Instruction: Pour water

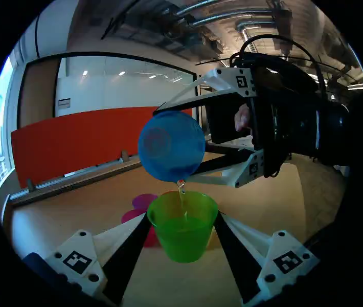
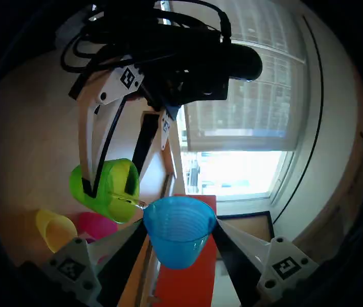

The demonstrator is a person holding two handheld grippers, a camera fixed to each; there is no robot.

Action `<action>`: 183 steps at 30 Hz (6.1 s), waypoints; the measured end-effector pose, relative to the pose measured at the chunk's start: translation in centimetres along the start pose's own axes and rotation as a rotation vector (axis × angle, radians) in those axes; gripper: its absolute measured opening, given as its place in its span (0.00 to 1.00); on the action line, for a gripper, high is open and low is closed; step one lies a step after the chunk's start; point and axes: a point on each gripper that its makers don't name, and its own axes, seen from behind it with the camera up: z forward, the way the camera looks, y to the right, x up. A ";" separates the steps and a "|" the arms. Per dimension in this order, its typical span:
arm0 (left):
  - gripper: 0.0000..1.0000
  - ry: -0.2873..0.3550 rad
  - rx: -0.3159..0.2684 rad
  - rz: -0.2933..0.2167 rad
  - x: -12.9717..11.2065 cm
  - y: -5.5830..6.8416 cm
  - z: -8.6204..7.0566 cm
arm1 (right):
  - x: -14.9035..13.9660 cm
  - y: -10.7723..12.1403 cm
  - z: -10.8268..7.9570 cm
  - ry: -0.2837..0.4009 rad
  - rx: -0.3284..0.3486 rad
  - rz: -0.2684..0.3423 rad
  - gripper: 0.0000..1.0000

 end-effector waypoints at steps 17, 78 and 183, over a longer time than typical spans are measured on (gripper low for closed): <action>0.87 -0.002 0.001 0.001 -0.1 0.0 0.0 | -0.3 -0.4 -0.1 -0.004 0.001 -0.072 0.91; 0.87 -0.012 0.035 -0.021 -0.2 -1.5 1.4 | -4.5 -5.1 -2.3 -0.086 -0.003 1.086 0.91; 0.87 -0.264 0.019 -0.052 -10.4 -3.1 6.2 | -10.2 -21.5 -7.9 -0.329 0.149 1.565 0.91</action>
